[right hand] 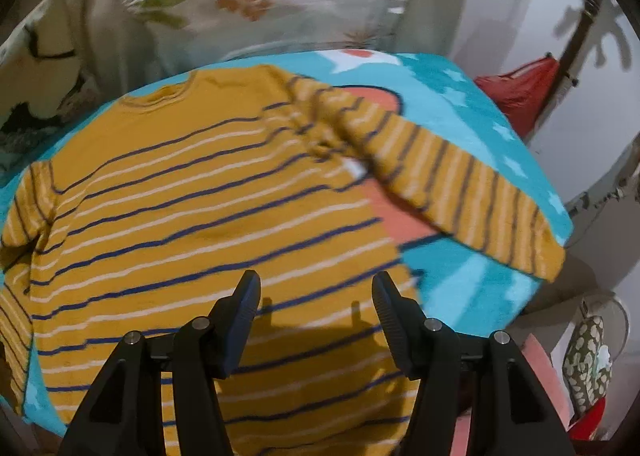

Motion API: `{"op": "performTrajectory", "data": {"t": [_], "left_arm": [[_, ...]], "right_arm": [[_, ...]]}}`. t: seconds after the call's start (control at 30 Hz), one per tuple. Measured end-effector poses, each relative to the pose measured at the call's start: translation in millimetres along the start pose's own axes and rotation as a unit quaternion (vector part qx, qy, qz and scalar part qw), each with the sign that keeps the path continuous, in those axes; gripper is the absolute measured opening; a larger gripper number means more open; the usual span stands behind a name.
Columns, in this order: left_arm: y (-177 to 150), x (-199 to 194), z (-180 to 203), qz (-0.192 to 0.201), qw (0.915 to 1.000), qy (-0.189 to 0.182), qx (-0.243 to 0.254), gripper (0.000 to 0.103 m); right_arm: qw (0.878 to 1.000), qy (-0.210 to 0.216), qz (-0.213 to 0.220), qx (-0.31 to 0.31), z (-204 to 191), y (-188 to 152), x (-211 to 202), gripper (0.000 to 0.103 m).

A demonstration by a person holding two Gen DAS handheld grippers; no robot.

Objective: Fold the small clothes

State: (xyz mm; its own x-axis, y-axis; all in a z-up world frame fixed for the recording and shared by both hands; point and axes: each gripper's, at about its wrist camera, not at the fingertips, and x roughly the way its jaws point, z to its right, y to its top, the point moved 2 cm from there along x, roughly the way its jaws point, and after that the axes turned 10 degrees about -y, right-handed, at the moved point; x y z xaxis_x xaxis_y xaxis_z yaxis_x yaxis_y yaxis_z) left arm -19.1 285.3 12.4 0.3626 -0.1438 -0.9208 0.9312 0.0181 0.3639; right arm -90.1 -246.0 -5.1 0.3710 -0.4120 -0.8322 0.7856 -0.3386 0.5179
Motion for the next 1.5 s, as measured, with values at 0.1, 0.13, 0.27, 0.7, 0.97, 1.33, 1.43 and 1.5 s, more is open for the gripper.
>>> {"op": "performTrajectory", "data": {"t": [0.1,0.13,0.27,0.7,0.97,1.33,1.43,1.5], "left_arm": [[16,-10,-37,0.015,0.9963,0.082,-0.019,0.000],[21,-13,-47,0.019,0.9944,0.101,-0.024,0.000],[33,-30,-89,0.031,0.9929,0.086,-0.077,0.000],[27,-70,-32,0.089,0.9928,-0.037,-0.071,0.046],[24,-72,-14,0.088,0.9930,-0.061,-0.051,0.048],[30,-73,20,0.088,0.9913,-0.089,-0.041,0.051],[22,-77,39,0.090,0.9919,-0.085,-0.030,0.062],[15,-80,56,0.094,0.9919,-0.082,-0.026,0.065]], "right_arm": [[1.000,0.016,0.002,-0.007,-21,0,-7,0.062],[1.000,0.027,0.000,-0.012,-29,0,-9,0.062],[0.995,0.086,0.000,-0.057,-76,-2,-23,0.063],[0.940,0.168,-0.030,-0.296,-252,-76,-46,0.058],[0.946,0.218,-0.099,-0.220,-242,-63,-30,0.008],[0.888,0.356,-0.168,-0.239,-296,-95,-56,0.003],[0.898,0.342,-0.148,-0.234,-272,-93,-59,0.005],[0.911,0.334,-0.137,-0.200,-236,-79,-52,0.007]]}}
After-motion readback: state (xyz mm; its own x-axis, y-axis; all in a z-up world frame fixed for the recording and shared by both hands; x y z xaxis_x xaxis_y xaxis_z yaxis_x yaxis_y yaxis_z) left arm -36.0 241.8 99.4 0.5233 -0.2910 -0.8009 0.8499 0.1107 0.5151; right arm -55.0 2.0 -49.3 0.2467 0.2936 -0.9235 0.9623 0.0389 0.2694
